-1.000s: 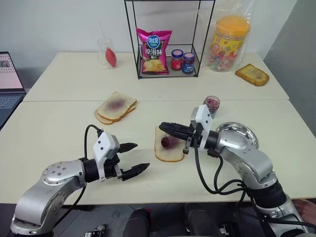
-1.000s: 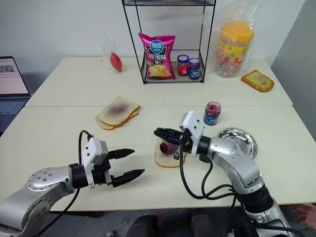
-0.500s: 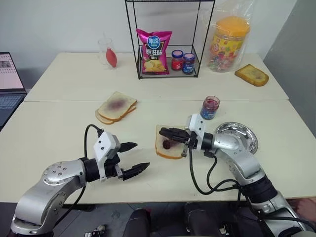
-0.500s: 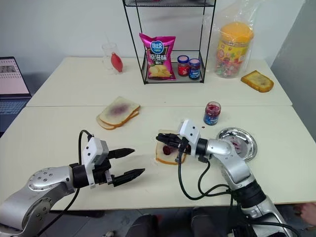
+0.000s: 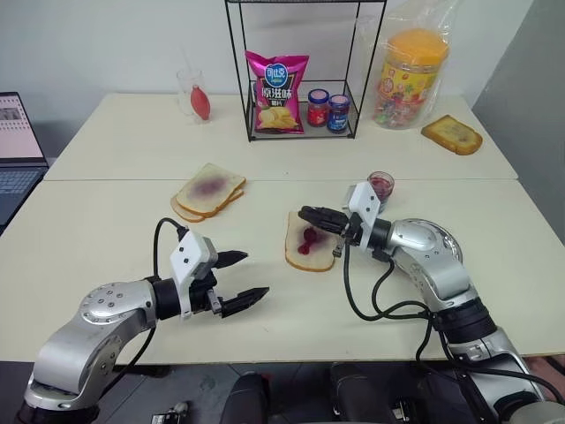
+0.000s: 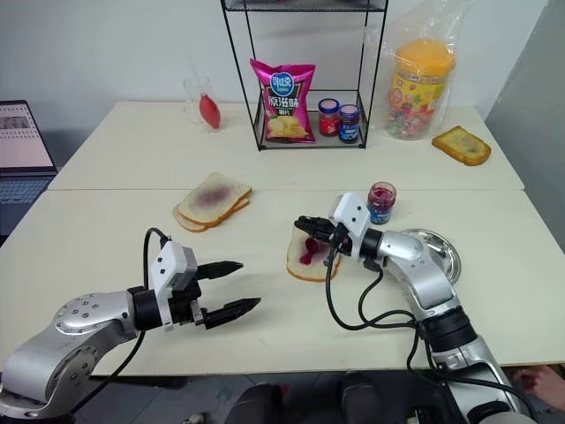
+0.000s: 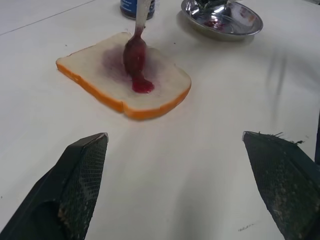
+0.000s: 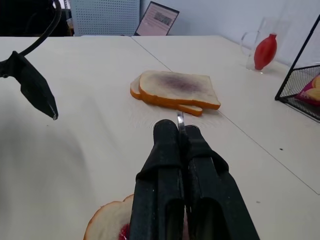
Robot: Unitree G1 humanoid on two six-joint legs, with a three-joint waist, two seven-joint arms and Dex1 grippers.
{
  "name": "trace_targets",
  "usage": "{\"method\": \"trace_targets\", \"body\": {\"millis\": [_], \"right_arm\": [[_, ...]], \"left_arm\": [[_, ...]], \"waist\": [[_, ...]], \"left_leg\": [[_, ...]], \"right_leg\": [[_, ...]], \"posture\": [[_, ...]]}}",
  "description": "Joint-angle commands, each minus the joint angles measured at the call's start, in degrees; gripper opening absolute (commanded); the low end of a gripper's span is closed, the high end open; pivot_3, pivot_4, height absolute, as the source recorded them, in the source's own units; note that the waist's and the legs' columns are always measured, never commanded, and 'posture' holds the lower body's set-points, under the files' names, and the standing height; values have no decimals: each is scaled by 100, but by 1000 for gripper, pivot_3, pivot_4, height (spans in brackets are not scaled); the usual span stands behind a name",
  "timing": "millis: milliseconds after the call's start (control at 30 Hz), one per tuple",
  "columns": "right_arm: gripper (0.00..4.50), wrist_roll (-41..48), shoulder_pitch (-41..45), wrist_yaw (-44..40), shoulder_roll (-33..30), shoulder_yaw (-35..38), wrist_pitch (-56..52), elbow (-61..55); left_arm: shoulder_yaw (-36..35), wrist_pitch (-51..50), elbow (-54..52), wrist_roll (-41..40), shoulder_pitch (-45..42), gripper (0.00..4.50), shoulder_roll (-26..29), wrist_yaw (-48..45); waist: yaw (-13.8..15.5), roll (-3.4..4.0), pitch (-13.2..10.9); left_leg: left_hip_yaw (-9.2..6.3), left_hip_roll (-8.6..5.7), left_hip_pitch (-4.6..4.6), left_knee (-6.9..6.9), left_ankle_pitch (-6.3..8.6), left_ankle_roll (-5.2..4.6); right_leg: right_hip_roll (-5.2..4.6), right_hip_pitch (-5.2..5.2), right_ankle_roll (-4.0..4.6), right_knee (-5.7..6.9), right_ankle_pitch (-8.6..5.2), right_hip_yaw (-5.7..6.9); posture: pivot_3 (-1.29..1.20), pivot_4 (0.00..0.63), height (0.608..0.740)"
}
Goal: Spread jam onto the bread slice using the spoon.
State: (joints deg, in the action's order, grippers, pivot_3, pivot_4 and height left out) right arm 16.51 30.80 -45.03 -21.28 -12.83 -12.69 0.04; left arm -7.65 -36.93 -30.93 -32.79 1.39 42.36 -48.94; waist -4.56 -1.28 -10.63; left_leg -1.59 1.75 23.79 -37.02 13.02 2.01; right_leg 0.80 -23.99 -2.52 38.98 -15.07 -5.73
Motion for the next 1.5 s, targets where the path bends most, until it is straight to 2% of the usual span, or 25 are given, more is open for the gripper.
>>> {"method": "trace_targets", "body": {"millis": [33, 200, 333, 400, 500, 633, 767, 967, 1100, 1500], "right_arm": [[10, 78, 193, 16, 34, 223, -79, -293], [10, -4, 246, 181, 182, 273, -97, -9], [10, 417, 350, 345, 367, 562, -693, -102], [10, 1428, 610, 800, 620, 1253, -1973, -81], [10, 2441, 767, 1141, 799, 1861, -3285, 6], [10, 3069, 744, 1379, 945, 2163, -4175, -63], [10, 3063, 612, 1656, 1186, 2235, -4401, 287], [10, 2946, 624, 1651, 1238, 2258, -4323, 838], [10, 2214, 547, 1196, 1072, 1578, -3655, 1120], [10, 1407, 1680, 776, 609, 1780, -2281, 2779]], "left_arm": [[-17, 137, -43, 1, -69, 4500, 43, -18], [7, 151, -36, 24, -87, 4500, 36, -16], [-26, 156, -33, 19, -72, 4500, 70, -35], [-39, 151, -33, 21, -56, 4500, 85, -42], [-40, 151, -41, 22, -41, 4500, 88, -39], [-22, 157, -29, 26, -59, 4500, 82, -43], [19, 170, 0, 56, -112, 4500, 93, -55], [26, 175, -4, 57, -92, 4500, 112, -82], [111, 201, 69, 107, -199, 4500, 105, -88], [189, 254, 144, 166, -265, 4500, 77, -113]], "waist": [[-4, 0, 0], [-7, 0, 0], [-7, 0, 0], [-7, 0, 0], [-8, 0, 0], [-9, -1, 0], [-19, 0, 0], [-27, 0, 0], [-28, 0, 0], [-12, 0, 0]], "left_leg": [[0, 0, 0, 0, 0, 0], [0, 0, 0, 1, 0, 0], [1, 0, 1, 2, 0, 0], [1, 0, 2, 2, 0, 0], [0, 1, 2, 1, 0, 0], [-6, 1, 2, 3, 0, 0], [-3, 2, 3, 9, 0, 0], [2, 1, 5, 6, 0, 0], [2, 2, 4, 7, 0, 0], [3, -2, 1, -3, 0, -1]], "right_leg": [[0, 0, 0, 0, 0, 0], [1, -1, 0, 0, 0, 0], [1, -2, 2, 0, 1, -1], [0, -2, 7, 0, 4, -1], [0, -2, 10, 2, 6, -1], [2, -1, 17, 2, 7, 4], [4, -5, 12, 1, 2, 2], [4, -6, 8, 0, 0, -2], [5, -7, 3, 0, -2, -1], [3, 1, -11, 0, 3, -3]], "posture": [[0, 150, 740], [0, 150, 740], [0, 150, 740], [0, 150, 740], [0, 150, 740], [0, 150, 740], [0, 150, 740], [0, 150, 740], [0, 150, 740], [0, 150, 740]]}}
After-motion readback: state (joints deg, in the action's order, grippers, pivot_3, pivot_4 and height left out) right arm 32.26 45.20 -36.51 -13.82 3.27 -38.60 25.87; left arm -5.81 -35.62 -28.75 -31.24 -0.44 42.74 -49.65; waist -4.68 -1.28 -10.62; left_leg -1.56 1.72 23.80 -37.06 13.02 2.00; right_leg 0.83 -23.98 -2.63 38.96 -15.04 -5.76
